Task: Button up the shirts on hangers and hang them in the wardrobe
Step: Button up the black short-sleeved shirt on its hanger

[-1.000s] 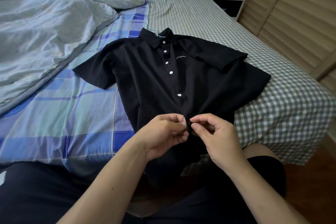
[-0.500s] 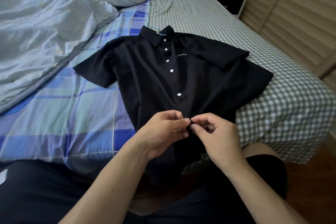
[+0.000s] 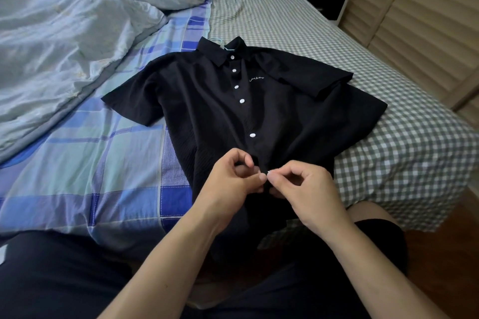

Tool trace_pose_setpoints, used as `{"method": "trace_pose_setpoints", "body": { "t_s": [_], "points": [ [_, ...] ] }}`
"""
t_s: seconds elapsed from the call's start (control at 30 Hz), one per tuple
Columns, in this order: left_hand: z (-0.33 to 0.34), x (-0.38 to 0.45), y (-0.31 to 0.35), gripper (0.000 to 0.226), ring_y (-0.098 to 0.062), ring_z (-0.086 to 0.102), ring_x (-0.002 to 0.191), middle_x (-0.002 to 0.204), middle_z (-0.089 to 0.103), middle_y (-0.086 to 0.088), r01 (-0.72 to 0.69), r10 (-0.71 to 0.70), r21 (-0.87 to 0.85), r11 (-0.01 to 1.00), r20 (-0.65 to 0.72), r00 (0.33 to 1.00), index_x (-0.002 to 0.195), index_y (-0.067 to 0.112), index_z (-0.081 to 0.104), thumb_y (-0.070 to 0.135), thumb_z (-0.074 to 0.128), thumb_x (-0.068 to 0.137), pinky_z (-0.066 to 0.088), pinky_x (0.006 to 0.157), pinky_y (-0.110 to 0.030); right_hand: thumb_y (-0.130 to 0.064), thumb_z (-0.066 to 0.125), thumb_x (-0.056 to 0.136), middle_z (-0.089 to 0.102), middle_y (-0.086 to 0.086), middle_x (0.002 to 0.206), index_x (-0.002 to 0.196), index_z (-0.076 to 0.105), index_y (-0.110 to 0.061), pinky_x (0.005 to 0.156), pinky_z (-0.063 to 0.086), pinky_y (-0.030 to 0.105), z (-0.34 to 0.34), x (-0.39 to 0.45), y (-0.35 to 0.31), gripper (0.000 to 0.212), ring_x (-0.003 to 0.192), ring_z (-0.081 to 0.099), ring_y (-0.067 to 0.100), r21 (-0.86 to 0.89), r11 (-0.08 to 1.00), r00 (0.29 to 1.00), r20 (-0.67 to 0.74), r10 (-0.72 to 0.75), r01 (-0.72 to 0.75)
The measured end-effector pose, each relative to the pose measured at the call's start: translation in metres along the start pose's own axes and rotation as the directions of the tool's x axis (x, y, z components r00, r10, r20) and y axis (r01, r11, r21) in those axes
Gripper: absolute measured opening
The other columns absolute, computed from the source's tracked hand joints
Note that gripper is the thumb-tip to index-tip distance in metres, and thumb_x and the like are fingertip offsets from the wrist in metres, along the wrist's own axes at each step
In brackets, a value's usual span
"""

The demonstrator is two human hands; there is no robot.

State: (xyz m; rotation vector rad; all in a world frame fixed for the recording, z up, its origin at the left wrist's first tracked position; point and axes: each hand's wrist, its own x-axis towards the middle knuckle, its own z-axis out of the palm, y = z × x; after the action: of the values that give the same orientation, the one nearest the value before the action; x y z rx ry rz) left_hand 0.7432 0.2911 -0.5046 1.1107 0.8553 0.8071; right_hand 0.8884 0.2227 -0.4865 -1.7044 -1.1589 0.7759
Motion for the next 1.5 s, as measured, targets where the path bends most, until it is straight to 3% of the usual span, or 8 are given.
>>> {"method": "trace_pose_setpoints", "body": {
  "t_s": [0.2, 0.27, 0.4, 0.6, 0.8, 1.07, 1.37, 1.5],
  "points": [
    [0.0, -0.001, 0.009, 0.032, -0.015, 0.062, 0.063, 0.071, 0.067, -0.002, -0.098, 0.11, 0.376, 0.921, -0.011, 0.994, 0.08, 0.014, 0.051, -0.007, 0.075, 0.082, 0.054, 0.068, -0.031, -0.03, 0.067, 0.092, 0.059, -0.011, 0.071, 0.074, 0.06, -0.025, 0.062, 0.048, 0.029, -0.012, 0.011, -0.011, 0.02, 0.069, 0.057, 0.008, -0.637, 0.709, 0.952, 0.169, -0.255, 0.303],
    [0.003, 0.001, 0.009, 0.03, -0.011, 0.057, 0.06, 0.067, 0.065, 0.003, -0.092, 0.118, 0.48, 0.872, -0.024, 0.993, 0.078, 0.017, 0.052, 0.0, 0.077, 0.081, 0.051, 0.064, -0.031, -0.029, 0.067, 0.092, 0.06, -0.01, 0.065, 0.074, 0.063, -0.022, 0.06, 0.049, 0.031, -0.014, 0.018, -0.015, 0.02, 0.064, 0.058, 0.01, -0.596, 0.784, 0.982, 0.163, -0.096, 0.175],
    [0.006, 0.005, 0.013, 0.023, -0.009, 0.052, 0.058, 0.066, 0.062, -0.003, -0.089, 0.137, 0.623, 0.777, -0.03, 0.99, 0.077, 0.019, 0.057, 0.012, 0.078, 0.082, 0.045, 0.058, -0.026, -0.017, 0.068, 0.094, 0.055, -0.001, 0.059, 0.073, 0.068, -0.01, 0.049, 0.043, 0.025, -0.019, 0.032, -0.015, 0.023, 0.05, 0.048, 0.008, -0.044, 0.953, 0.902, 0.314, 0.297, -0.299],
    [-0.023, 0.024, 0.043, 0.007, -0.021, 0.069, 0.059, 0.074, 0.075, -0.01, 0.026, -0.063, 0.547, 0.837, 0.05, 0.997, 0.092, 0.007, 0.062, 0.004, 0.067, 0.095, 0.059, 0.059, -0.034, -0.034, 0.063, 0.098, 0.062, -0.007, 0.052, 0.069, 0.075, -0.018, 0.042, 0.032, 0.011, -0.049, 0.073, -0.035, 0.036, 0.038, 0.048, -0.002, -0.518, 0.856, 0.97, 0.205, 0.13, -0.005],
    [-0.078, 0.119, 0.112, 0.011, -0.012, 0.066, 0.074, 0.075, 0.07, 0.008, -0.064, 0.334, 0.838, 0.542, -0.145, 0.931, 0.085, 0.023, 0.069, 0.021, 0.062, 0.093, 0.048, 0.065, -0.024, -0.017, 0.057, 0.098, 0.069, -0.009, 0.079, 0.085, 0.075, -0.021, 0.072, 0.055, 0.034, -0.068, 0.223, -0.078, 0.022, 0.075, 0.065, 0.016, -0.556, 0.827, 0.996, 0.016, -0.093, 0.086],
    [-0.159, 0.263, 0.125, 0.021, -0.027, 0.054, 0.111, 0.11, 0.057, -0.001, 0.081, 0.169, 0.995, 0.059, -0.09, 0.981, 0.11, 0.028, 0.065, 0.026, 0.055, 0.093, 0.047, 0.098, -0.041, -0.027, 0.04, 0.106, 0.05, 0.012, 0.149, 0.149, 0.046, -0.02, 0.103, 0.046, 0.039, -0.024, 0.457, -0.017, 0.043, 0.128, 0.051, 0.033, -0.807, 0.591, 0.995, 0.052, 0.08, -0.006],
    [-0.182, 0.275, 0.155, 0.012, -0.018, 0.051, 0.115, 0.107, 0.047, 0.011, 0.128, -0.144, 0.99, 0.055, -0.118, 0.982, 0.098, 0.044, 0.053, 0.032, 0.054, 0.095, 0.042, 0.098, -0.028, -0.036, 0.043, 0.107, 0.034, 0.009, 0.156, 0.154, 0.033, -0.016, 0.112, 0.038, 0.042, -0.004, 0.509, -0.018, 0.052, 0.139, 0.036, 0.03, -0.887, 0.452, 0.967, 0.191, 0.166, 0.098],
    [-0.178, 0.286, 0.177, 0.013, -0.021, 0.052, 0.113, 0.108, 0.051, 0.007, 0.115, -0.103, 0.993, 0.039, -0.111, 0.988, 0.098, 0.04, 0.058, 0.029, 0.052, 0.093, 0.044, 0.1, -0.033, -0.03, 0.037, 0.108, 0.037, 0.007, 0.156, 0.157, 0.027, -0.019, 0.109, 0.04, 0.039, 0.0, 0.53, -0.012, 0.051, 0.136, 0.042, 0.028, -0.895, 0.425, 0.941, 0.254, 0.224, 0.14]
  ]
}}
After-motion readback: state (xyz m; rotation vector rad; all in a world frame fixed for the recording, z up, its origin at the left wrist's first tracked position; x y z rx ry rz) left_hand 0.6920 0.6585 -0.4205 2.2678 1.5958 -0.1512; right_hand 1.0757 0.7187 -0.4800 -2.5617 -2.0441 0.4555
